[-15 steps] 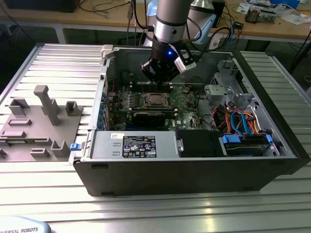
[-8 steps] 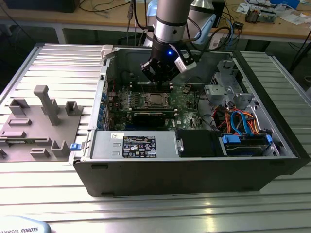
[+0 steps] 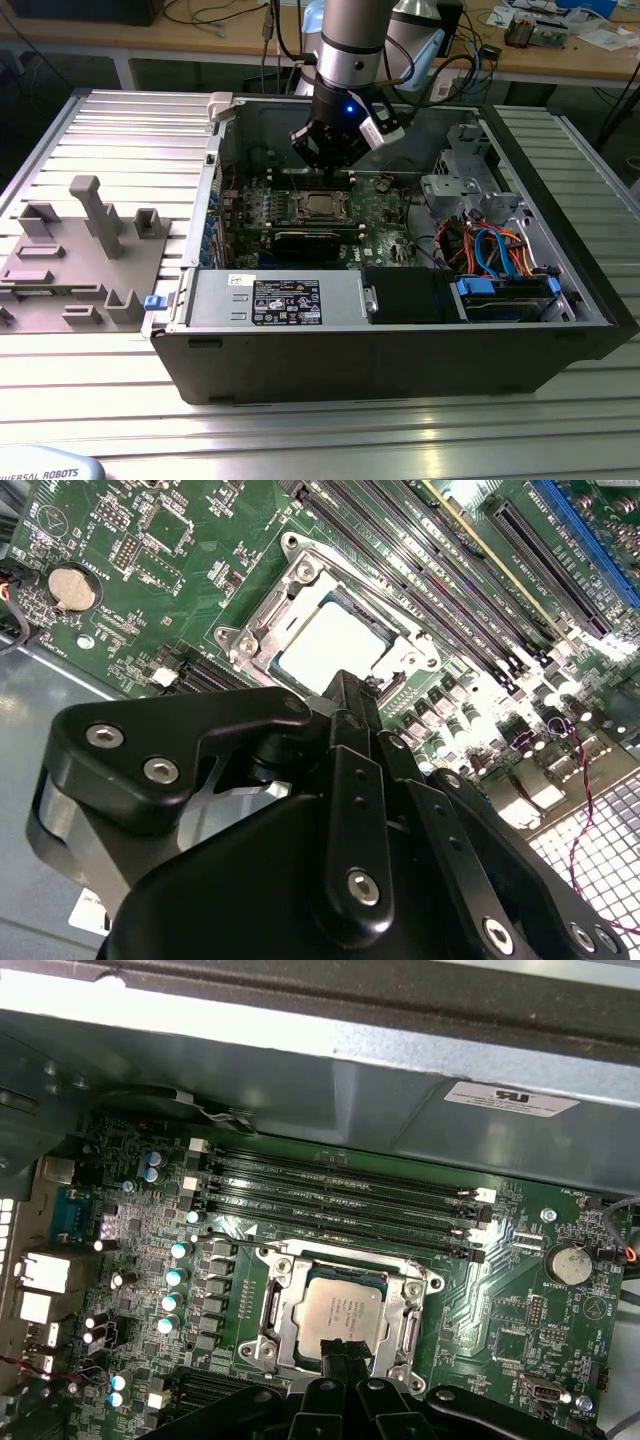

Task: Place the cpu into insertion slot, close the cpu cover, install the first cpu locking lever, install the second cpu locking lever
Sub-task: 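Install the first cpu locking lever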

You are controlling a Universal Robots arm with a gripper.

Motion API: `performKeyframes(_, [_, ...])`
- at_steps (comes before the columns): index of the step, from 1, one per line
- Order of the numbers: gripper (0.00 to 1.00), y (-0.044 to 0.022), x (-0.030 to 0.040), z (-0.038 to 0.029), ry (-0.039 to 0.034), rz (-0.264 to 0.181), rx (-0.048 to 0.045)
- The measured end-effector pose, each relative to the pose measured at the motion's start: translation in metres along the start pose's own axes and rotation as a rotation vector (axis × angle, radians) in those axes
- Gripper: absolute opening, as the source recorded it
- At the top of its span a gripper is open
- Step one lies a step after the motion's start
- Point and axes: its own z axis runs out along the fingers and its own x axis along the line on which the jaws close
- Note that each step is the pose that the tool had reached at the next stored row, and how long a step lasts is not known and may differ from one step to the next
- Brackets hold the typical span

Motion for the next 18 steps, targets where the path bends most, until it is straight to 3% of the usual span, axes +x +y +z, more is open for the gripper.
performKeyframes(1, [0.11,0.0,0.0,0.0,-0.0001,0.0,0.0])
performKeyframes(3, [0.11,0.0001,0.0,0.0002,-0.0098,0.0,0.0014])
performKeyframes(4, [0.11,0.0,0.0,0.0004,-0.0324,0.0,0.0057])
performKeyframes(5, [0.11,0.0001,0.0,0.0005,-0.0369,0.0,0.0062])
performKeyframes(9, [0.11,0.0001,0.0004,0.0005,-0.037,0.0,0.0064])
performKeyframes(14, [0.11,0.002,0.0115,0.0011,-0.0373,0.015,0.006])
performKeyframes(18, [0.11,0.0029,0.0156,0.0014,-0.0376,0.026,0.0056])
